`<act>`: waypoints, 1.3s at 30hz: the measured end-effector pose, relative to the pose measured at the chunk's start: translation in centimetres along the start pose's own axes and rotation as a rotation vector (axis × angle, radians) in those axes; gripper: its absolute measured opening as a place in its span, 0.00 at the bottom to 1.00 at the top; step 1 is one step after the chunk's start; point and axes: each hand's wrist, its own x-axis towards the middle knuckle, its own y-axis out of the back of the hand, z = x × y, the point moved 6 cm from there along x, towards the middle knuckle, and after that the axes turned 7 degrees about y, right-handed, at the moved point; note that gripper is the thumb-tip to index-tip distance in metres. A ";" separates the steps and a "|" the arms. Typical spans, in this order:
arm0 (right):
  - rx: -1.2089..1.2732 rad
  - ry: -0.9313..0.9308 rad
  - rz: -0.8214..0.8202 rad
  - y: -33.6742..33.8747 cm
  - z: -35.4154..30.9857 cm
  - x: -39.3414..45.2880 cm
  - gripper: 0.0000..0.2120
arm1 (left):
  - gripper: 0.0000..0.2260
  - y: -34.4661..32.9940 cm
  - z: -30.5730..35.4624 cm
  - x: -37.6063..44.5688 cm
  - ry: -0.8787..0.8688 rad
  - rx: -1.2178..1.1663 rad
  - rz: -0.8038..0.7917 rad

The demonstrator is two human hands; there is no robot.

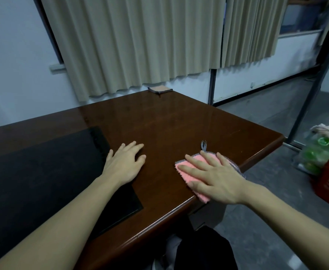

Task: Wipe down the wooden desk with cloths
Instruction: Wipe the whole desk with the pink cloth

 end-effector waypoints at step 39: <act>0.019 -0.078 -0.095 2.7 -0.4 25.2 0.26 | 0.23 0.8 -9.9 2.5 0.112 -0.009 0.054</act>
